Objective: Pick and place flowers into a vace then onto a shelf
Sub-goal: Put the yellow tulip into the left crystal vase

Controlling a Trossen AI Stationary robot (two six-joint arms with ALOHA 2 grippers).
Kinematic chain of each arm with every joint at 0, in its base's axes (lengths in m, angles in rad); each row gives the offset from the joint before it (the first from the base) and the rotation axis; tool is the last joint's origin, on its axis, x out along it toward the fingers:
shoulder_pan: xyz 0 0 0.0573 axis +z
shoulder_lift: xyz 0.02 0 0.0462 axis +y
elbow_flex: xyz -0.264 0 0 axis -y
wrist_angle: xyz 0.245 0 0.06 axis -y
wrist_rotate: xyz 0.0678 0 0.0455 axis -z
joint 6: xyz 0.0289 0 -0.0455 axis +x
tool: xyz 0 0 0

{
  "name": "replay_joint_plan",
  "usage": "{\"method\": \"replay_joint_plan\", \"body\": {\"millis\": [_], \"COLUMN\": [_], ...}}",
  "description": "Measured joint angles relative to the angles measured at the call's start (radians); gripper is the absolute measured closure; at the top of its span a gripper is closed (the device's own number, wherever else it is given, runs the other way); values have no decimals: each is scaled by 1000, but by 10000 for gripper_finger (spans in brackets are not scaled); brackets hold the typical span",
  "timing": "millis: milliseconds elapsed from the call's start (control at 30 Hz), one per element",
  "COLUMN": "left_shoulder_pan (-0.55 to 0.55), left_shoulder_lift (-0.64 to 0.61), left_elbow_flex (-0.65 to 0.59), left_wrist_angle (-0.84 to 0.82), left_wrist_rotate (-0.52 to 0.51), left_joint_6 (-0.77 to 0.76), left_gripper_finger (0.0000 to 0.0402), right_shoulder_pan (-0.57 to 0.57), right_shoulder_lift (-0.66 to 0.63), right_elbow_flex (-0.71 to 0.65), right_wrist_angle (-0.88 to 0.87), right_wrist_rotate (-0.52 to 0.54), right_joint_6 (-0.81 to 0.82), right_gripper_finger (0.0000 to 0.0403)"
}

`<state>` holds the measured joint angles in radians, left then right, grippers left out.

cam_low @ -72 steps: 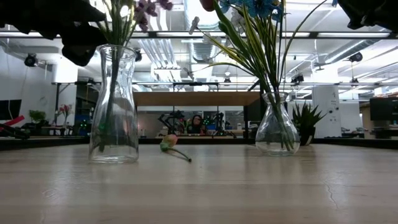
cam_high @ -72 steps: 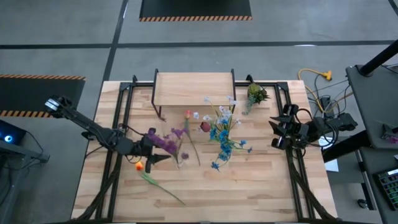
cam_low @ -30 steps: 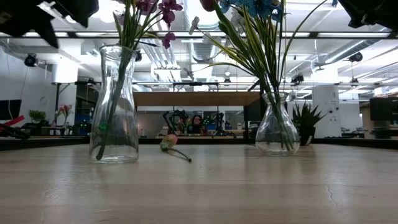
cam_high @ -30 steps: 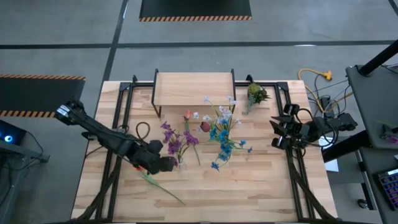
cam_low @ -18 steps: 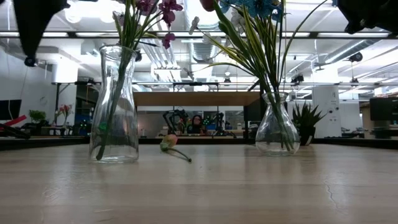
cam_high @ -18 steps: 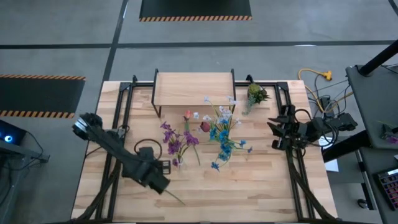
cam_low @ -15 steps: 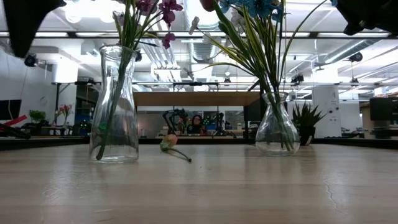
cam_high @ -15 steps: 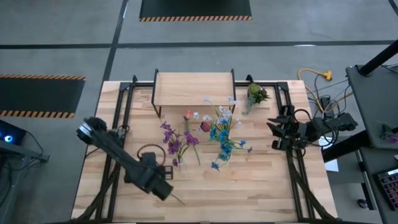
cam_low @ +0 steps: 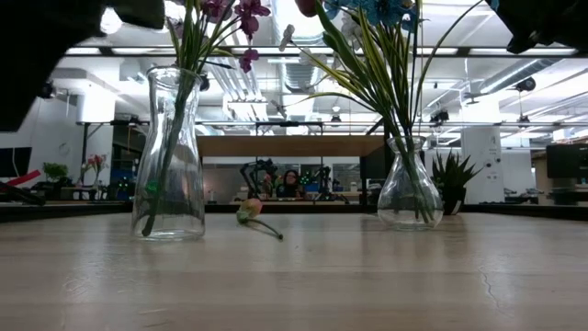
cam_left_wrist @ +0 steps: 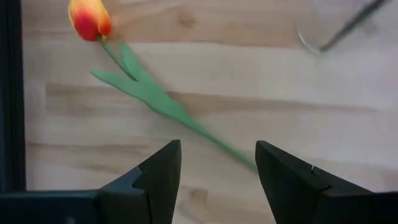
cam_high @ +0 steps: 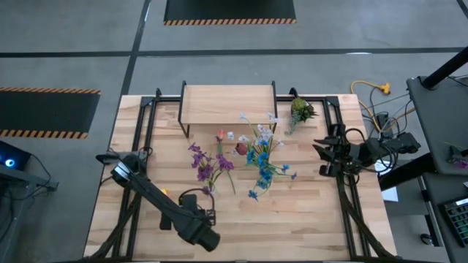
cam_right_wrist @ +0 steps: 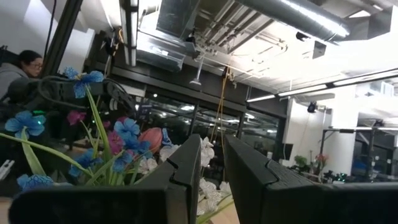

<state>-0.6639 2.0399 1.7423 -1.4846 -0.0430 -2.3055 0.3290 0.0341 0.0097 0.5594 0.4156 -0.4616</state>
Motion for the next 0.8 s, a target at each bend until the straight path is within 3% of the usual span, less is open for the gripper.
{"method": "replay_joint_plan", "body": {"millis": [167,433,567,667,800], "left_shoulder_pan": [-25,-36,-36,-36,-40], "left_shoulder_lift": [-1,-2,-2,-4,-32], "left_elbow_flex": [27,6,-16,-38,-109], "left_wrist_angle": [-43,-30,-38,-87,-76], "left_wrist_rotate": [0,0,32,126,187], "left_joint_6": [199,843,1070,1042,766], "left_gripper_finger": [212,212,212,212,212], "right_shoulder_pan": [0,0,0,0,0], "right_shoulder_lift": [0,-1,-1,-1,-1], "right_elbow_flex": [0,0,0,0,0], "right_wrist_angle": [7,32,31,31,31], "right_wrist_rotate": [0,0,0,0,0], "right_joint_6": [-32,-22,-20,-17,-17], "right_gripper_finger": [339,339,339,339,339]}}
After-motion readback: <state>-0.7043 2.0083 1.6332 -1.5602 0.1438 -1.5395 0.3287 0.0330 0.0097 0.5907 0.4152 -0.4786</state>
